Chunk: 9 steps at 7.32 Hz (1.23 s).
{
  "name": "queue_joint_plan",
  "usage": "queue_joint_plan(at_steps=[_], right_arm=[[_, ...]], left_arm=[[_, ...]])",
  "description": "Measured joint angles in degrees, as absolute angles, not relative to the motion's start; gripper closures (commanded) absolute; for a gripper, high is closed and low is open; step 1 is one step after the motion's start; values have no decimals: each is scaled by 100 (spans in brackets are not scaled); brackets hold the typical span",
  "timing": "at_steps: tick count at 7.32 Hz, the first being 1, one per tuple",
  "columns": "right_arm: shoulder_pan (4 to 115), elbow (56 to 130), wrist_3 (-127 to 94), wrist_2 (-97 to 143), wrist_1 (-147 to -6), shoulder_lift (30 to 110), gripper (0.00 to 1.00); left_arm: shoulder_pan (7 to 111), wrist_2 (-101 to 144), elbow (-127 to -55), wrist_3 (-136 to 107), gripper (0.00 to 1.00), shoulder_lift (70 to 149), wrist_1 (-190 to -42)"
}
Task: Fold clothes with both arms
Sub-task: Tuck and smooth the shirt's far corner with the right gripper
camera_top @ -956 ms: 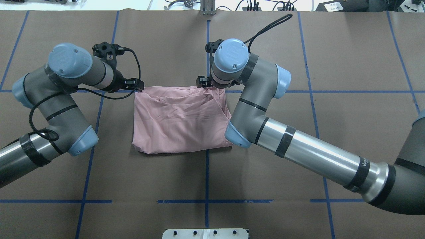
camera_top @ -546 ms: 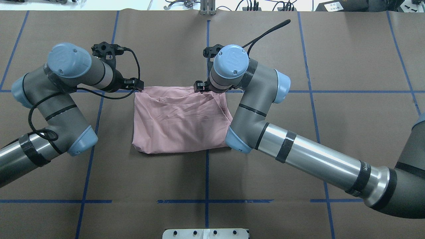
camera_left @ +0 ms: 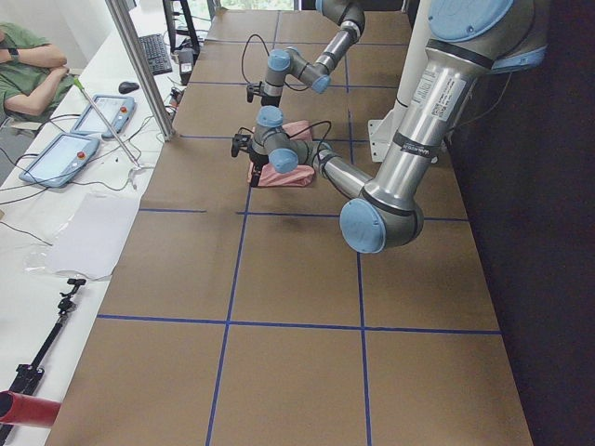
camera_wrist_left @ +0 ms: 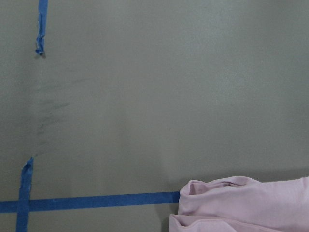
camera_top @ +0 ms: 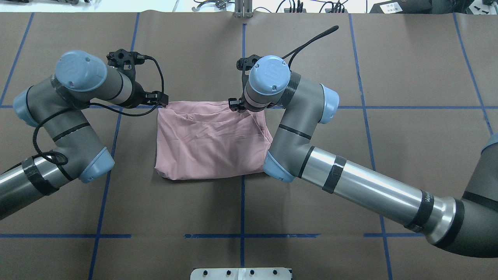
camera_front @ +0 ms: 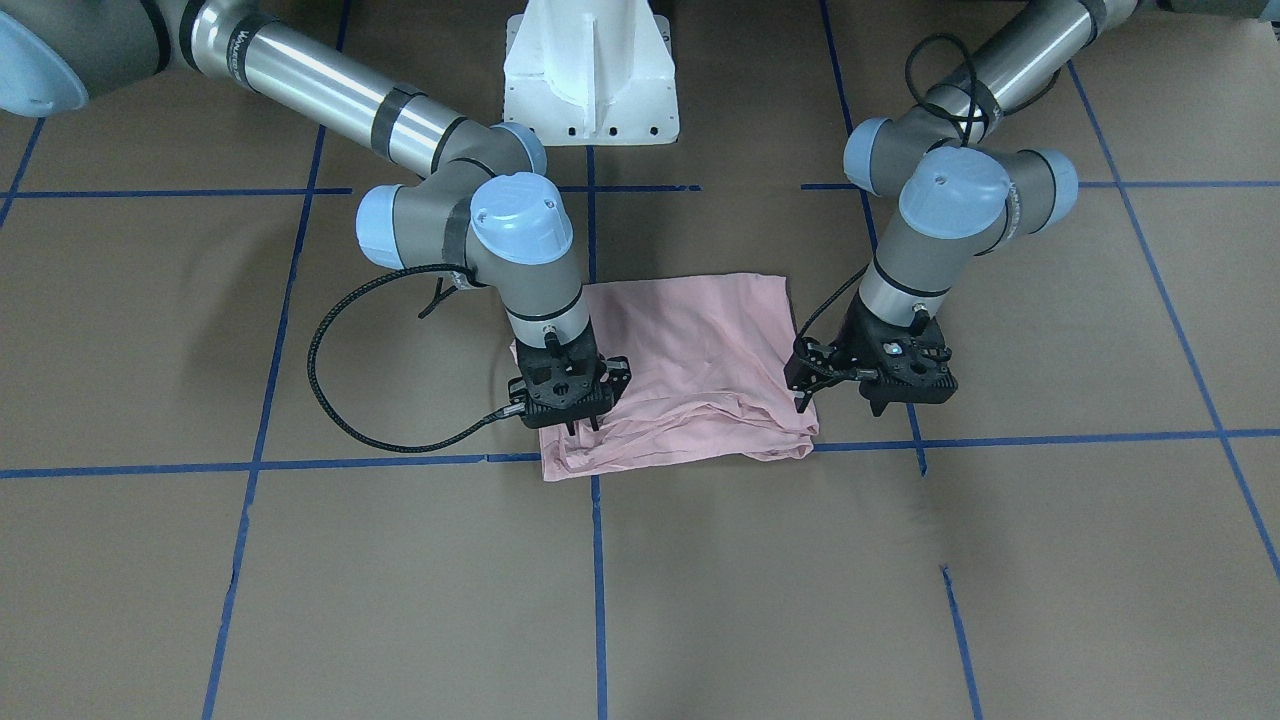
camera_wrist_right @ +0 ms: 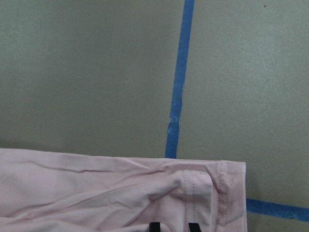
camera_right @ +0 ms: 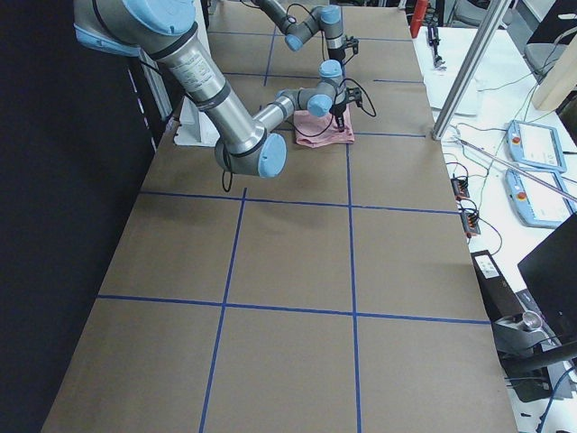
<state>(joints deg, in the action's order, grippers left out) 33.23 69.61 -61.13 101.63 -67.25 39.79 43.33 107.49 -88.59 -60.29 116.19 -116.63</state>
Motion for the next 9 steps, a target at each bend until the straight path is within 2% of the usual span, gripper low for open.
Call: queue_joint_plan(at_steps=[2,3,9], right_arm=[[3298,6961,-6103,10161,-6731,3981,66],[3293,6960,-6089,10160,-6732,3986,98],[3393,6949,-6109,10131,-6762,4025,100]], left_arm=[[4333,10749,-8859,-6035,0,11619,-11663],[4333,10749,-8859,-6037,0,11619,-11663],[4333,10749,-8946,-6046,0,11619,-11657]])
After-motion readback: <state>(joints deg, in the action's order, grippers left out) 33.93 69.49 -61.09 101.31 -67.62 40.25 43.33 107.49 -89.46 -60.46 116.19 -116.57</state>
